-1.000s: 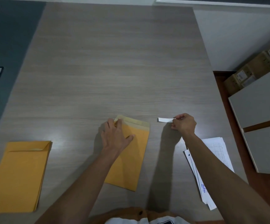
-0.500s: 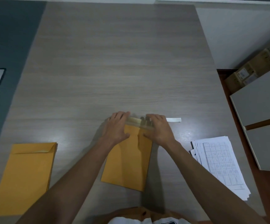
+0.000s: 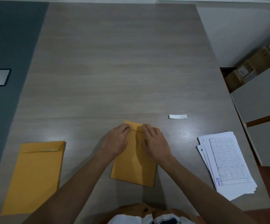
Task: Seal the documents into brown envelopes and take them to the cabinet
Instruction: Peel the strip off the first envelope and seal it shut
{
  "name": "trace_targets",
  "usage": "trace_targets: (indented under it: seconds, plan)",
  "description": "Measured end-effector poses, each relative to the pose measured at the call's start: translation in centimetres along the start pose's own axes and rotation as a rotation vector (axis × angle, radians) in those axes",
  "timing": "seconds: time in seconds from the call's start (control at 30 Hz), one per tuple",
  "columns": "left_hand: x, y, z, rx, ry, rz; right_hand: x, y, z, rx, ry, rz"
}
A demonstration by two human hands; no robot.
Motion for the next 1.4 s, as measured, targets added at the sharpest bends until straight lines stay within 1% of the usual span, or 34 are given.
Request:
trace_targets:
  seconds: [0.1,0.17,0.27,0.43,0.53,0.6,0.7,0.73,0.8,0.83,0.87,0.93,1.0,1.03,1.17,1.27,1.4]
  plan:
    - [0.2,-0.2,0.5,0.039,0.062,0.032,1.9,0.2,1.2,0.131,-0.12,0.018]
    - [-0.1,-0.5,0.8,0.064,0.172,0.067,2.3,0.2,2.2,0.193,-0.163,0.034]
    - [-0.6,-1.1,1.4,0.097,0.341,0.081,1.4,0.2,2.9,0.225,-0.211,0.054]
    - [-0.1,-1.1,2.0,0.139,0.454,0.039,-1.4,-1.2,2.7,0.227,-0.319,0.038]
    - [0.2,-1.2,2.3,0.178,0.428,0.015,-3.8,-2.8,2.2,0.222,-0.338,0.066]
    - [0.4,-1.3,2.3,0.16,0.398,0.014,-4.9,-3.7,1.8,0.215,-0.343,0.088]
    - [0.5,-1.0,2.1,0.145,0.349,-0.06,-5.4,-4.0,1.5,0.22,-0.323,0.122]
    - [0.3,-0.8,2.3,0.167,0.314,-0.084,-5.3,-4.0,1.5,0.216,-0.311,0.126]
    - [-0.2,-0.6,2.3,0.189,0.244,-0.18,-5.1,-4.0,1.3,0.217,-0.294,0.14]
    - [-0.6,-0.5,2.0,0.169,0.224,-0.213,-5.0,-3.9,1.2,0.215,-0.287,0.145]
    - [-1.4,-0.4,1.7,0.141,0.207,-0.218,-5.1,-3.8,1.1,0.205,-0.283,0.141]
    - [-3.5,-0.2,2.0,0.09,0.183,-0.135,-5.1,-3.8,1.1,0.209,-0.287,0.129]
    - [-5.1,-0.4,3.6,0.12,0.213,-0.016,-5.1,-3.7,1.1,0.212,-0.29,0.117]
    - [-5.1,-0.5,4.3,0.148,0.22,-0.012,-5.1,-3.6,1.2,0.212,-0.29,0.111]
    - [-2.6,-1.3,4.5,0.168,0.202,-0.112,-5.2,-3.7,1.3,0.207,-0.308,0.096]
    - [-0.5,-1.6,3.8,0.168,0.233,-0.135,-5.4,-3.8,1.4,0.203,-0.31,0.088]
    - [1.7,-2.2,2.4,0.147,0.273,-0.162,-5.1,-3.6,1.3,0.145,-0.316,0.05]
Point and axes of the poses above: each hand's wrist, its own y-axis towards the middle knuckle, its own z-axis out of the palm, x = y × z, the point moved 10 cm from there along y, towards the middle knuckle, and after that the axes turned 7 degrees about -y, right-handed, at the moved point
